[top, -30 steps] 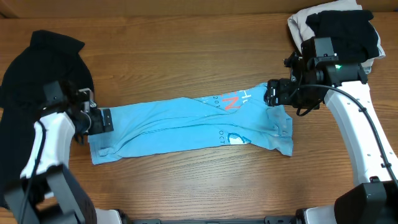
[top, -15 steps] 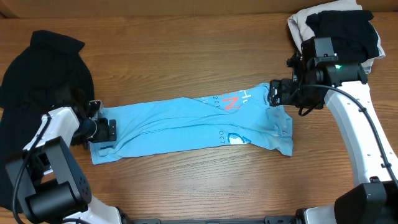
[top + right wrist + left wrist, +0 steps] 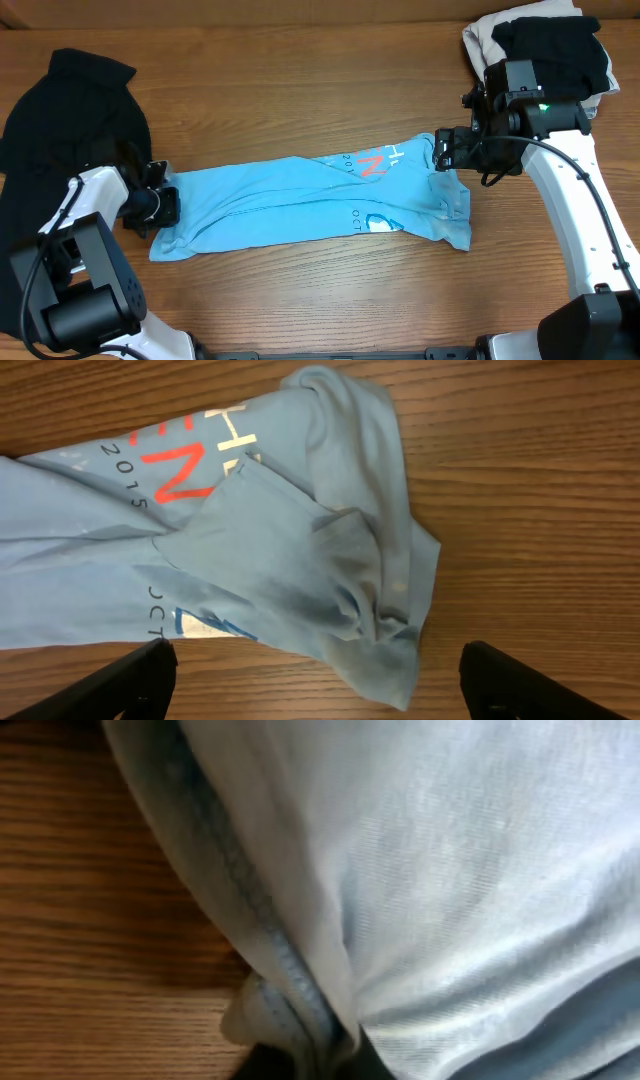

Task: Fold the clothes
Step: 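Grasp the strip's left end with the left gripper and lift it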

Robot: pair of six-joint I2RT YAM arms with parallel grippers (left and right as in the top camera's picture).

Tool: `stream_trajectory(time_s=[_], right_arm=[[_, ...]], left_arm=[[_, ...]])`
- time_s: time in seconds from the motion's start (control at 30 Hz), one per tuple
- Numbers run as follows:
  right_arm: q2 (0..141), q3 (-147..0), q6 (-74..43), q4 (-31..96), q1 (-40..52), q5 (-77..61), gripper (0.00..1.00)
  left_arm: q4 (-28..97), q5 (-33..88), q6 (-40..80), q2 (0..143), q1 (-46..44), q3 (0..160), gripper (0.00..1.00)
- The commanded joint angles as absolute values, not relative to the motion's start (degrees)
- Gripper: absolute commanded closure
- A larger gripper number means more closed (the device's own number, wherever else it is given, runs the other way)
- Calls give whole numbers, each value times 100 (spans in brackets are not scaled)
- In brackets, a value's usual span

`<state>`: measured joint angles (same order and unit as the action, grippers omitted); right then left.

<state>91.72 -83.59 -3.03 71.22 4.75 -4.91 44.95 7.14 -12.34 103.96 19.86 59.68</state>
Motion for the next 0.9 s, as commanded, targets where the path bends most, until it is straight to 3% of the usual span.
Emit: stream_trajectory(time_s=[0.0, 0.23, 0.5, 0.87], right_arm=[[9150, -8449, -325, 7113, 482, -703, 7], [9150, -8449, -329, 7279, 482, -716, 7], [9150, -8449, -327, 7338, 482, -711, 7], [9153, -8440, -325, 7338, 482, -709, 6]], left_arm=[[4539, 381, -880, 10755, 2005, 5975, 96], [5575, 381, -821, 10634, 2097, 7269, 96], [6997, 410, -1710, 10580, 1896, 9115, 96], [7328, 1256, -1796, 10586, 515, 9539, 96]])
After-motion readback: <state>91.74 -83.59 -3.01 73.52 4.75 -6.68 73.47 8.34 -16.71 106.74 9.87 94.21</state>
